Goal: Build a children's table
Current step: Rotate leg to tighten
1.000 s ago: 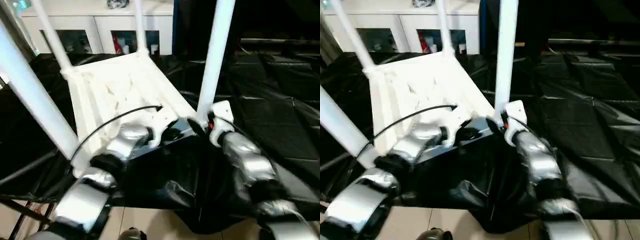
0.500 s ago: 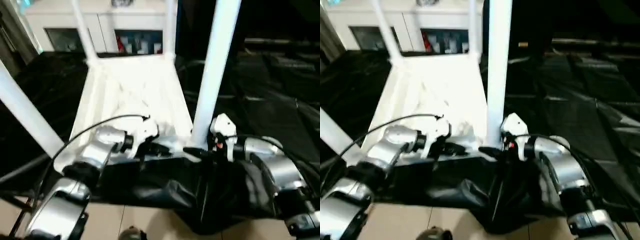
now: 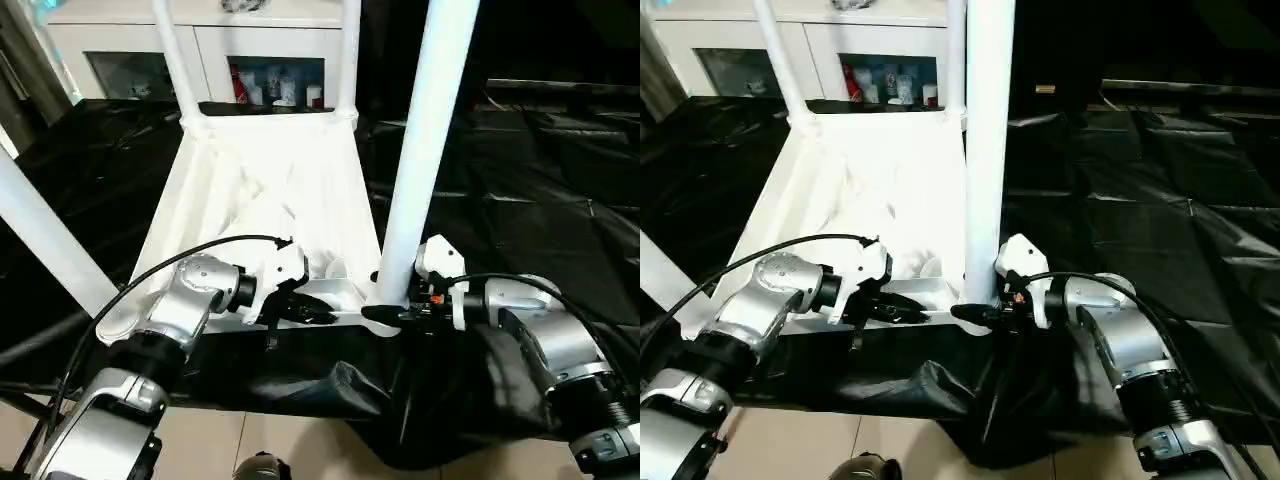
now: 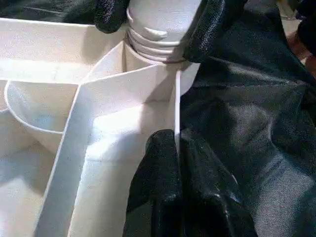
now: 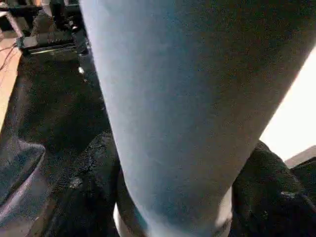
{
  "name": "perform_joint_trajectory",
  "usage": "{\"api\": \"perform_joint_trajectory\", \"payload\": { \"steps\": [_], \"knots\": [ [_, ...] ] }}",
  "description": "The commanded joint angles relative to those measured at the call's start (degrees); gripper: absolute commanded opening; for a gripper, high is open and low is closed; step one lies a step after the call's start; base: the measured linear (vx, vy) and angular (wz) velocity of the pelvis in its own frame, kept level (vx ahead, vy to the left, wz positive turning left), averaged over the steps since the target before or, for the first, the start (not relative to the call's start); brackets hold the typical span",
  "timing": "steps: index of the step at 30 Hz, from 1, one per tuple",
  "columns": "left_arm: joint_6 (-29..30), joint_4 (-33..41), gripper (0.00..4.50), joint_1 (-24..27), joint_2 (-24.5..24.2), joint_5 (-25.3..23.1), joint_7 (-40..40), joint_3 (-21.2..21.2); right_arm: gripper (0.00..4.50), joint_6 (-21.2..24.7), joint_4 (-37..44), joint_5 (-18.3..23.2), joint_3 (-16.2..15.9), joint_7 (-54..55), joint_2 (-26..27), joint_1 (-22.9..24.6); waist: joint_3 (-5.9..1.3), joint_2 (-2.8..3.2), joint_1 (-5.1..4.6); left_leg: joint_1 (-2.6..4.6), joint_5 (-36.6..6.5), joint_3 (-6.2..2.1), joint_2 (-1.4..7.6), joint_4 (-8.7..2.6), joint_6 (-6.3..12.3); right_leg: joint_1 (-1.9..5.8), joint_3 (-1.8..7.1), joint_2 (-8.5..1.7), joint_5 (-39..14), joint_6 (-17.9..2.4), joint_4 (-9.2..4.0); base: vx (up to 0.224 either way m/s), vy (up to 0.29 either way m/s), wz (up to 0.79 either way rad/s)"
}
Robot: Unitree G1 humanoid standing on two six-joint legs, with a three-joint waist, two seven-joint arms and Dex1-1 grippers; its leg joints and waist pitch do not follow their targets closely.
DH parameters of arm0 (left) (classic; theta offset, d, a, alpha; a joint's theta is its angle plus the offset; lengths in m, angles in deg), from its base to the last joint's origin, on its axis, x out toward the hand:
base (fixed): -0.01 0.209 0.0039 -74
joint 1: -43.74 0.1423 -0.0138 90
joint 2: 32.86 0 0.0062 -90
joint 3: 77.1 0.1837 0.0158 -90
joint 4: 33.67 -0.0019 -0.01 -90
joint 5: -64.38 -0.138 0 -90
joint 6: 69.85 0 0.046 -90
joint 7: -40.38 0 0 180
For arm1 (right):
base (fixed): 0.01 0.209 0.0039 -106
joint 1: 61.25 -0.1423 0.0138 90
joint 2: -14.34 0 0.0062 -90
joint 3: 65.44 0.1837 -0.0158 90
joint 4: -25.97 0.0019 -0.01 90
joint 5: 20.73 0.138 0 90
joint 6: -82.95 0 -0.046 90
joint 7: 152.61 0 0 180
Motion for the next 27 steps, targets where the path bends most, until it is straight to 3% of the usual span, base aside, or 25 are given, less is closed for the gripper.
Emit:
{"api": "perform_joint_trajectory", "payload": {
  "steps": [1, 4, 7, 11, 12, 13, 14, 17, 20, 21, 22, 23, 24, 27],
  "knots": [
    [0.62, -0.49, 0.0, -1.22, 2.48, 1.45, -5.6, -2.74, 2.66, 1.02, -0.79, -0.53, 0.58, 5.99, 2.83, 0.86, -4.16, -1.07, 0.0, 1.64, -12.87, -1.32, 2.64, -3.74, 2.62, 1.98, 1.83, -3.54, -9.08, -13.79, -3.76, 0.0, 0.0, 0.0],
    [1.14, -3.1, 0.0, -3.24, 5.29, 0.76, -12.58, -4.34, 2.66, 2.66, -4.41, -2.45, 3.86, 19.72, 8.17, 0.11, -3.75, -1.08, -0.88, 1.65, -16.11, -1.48, 2.26, -4.19, 0.12, 1.77, 1.93, -3.72, -14.68, -12.92, -4.34, 0.0, 0.0, 0.0],
    [0.47, -5.26, 0.0, -4.74, 6.79, -0.88, -16.91, -4.03, 2.66, 3.93, -6.65, -2.3, 5.67, 26.57, 11.94, -0.84, -3.7, -1.2, -1.36, 2.06, -18.47, -1.66, 2.27, -4.4, -1.08, 1.7, 2.0, -3.79, -19.13, -11.18, -4.9, 0.0, 0.0, 0.0],
    [1.52, -8.1, 0.0, -7.38, 9.95, -2.47, -24.76, -4.11, 2.66, 6.12, -10.56, -3.68, 7.56, 37.76, 17.23, -3.13, -3.96, -1.53, -1.8, 1.86, -16.35, -1.66, 2.23, -4.47, -1.2, 1.73, 1.99, -3.63, -16.26, -10.67, -4.6, 0.0, 0.0, 0.0],
    [2.05, -8.71, 0.0, -8.28, 10.9, -2.58, -26.51, -4.27, 2.66, 6.29, -11.54, -4.05, 7.78, 39.9, 18.39, -3.81, -3.94, -1.96, -1.79, 1.86, -15.96, -1.56, 2.25, -4.41, -0.81, 1.81, 2.01, -3.6, -15.32, -10.68, -4.64, 0.0, 0.0, 0.0],
    [2.26, -9.48, 0.0, -9.1, 11.8, -2.82, -28.21, -4.51, 2.66, 5.88, -12.79, -4.63, 7.77, 41.85, 19.98, -4.52, -4.0, -1.75, -1.7, 1.8, -15.35, -1.52, 2.24, -4.34, -0.59, 1.72, 2.09, -3.68, -14.58, -10.7, -4.51, 0.0, 0.0, 0.0],
    [2.52, -10.29, 0.0, -9.97, 12.88, -2.96, -30.52, -4.97, 2.66, 5.49, -13.66, -5.06, 7.73, 43.18, 21.07, -4.97, -4.05, -2.1, -1.75, 1.78, -14.97, -1.5, 2.13, -4.36, -0.47, 1.87, 1.98, -3.65, -14.24, -10.67, -4.52, 0.0, 0.0, 0.0],
    [2.1, -10.96, 0.0, -10.82, 14.03, -3.24, -32.48, -5.19, 2.66, 4.37, -14.46, -6.05, 6.52, 43.42, 22.12, -5.54, -4.13, -1.84, -1.65, 1.81, -14.15, -1.49, 2.21, -4.28, -0.2, 1.87, 2.02, -3.63, -12.23, -10.54, -4.38, 0.0, 0.0, 0.0],
    [1.12, -10.58, 0.0, -10.81, 14.75, -3.27, -31.94, -4.84, 3.36, 2.88, -13.73, -5.32, 5.76, 40.9, 23.07, -5.62, -4.15, -1.81, -1.45, 1.69, -13.11, -1.44, 2.15, -4.18, 0.8, 2.1, 1.98, -3.59, -9.19, -11.04, -4.22, 0.0, 0.0, 0.0],
    [0.92, -9.68, 0.0, -10.23, 14.4, -2.99, -30.29, -4.56, 3.36, 2.47, -12.73, -4.52, 5.93, 39.15, 22.86, -5.36, -4.16, -1.03, -1.32, 1.67, -13.61, -1.57, 2.12, -4.19, 0.71, 2.07, 1.97, -3.65, -9.36, -11.13, -4.17, 0.0, 0.0, 0.0],
    [0.85, -9.44, 0.0, -10.06, 14.24, -2.84, -29.76, -4.43, 3.42, 2.3, -12.42, -4.35, 5.93, 38.74, 22.71, -5.32, -4.08, -1.5, -1.46, 1.65, -14.58, -1.5, 2.13, -4.25, 0.63, 2.13, 1.96, -3.57, -9.85, -11.0, -4.37, 0.0, 0.0, 0.0],
    [0.63, -8.58, 0.0, -9.6, 13.5, -2.53, -28.0, -4.08, 3.57, 1.64, -11.79, -4.78, 5.3, 37.57, 21.6, -5.27, -4.08, -0.89, -1.46, 1.76, -15.67, -1.59, 2.19, -4.36, 0.24, 2.06, 1.97, -3.57, -10.49, -10.91, -4.54, 0.0, 0.0, 0.0],
    [-0.03, -7.65, 0.0, -9.01, 12.67, -2.19, -25.98, -3.76, 3.73, 0.85, -10.96, -4.9, 4.58, 35.21, 20.03, -4.93, -4.22, -1.18, -1.4, 1.72, -15.48, -1.61, 2.2, -4.3, 0.22, 2.29, 1.96, -3.56, -9.52, -11.1, -4.31, 0.0, 0.0, 0.0],
    [-1.07, -7.52, 0.0, -8.74, 11.52, -1.87, -24.15, -3.75, 3.73, 0.14, -9.93, -4.67, 4.19, 31.35, 18.08, -4.69, -4.38, -1.29, -1.3, 1.59, -13.49, -1.55, 2.16, -4.07, 1.11, 2.52, 1.86, -3.52, -6.3, -11.83, -3.93, 0.0, 0.0, 0.0]
  ]
}}
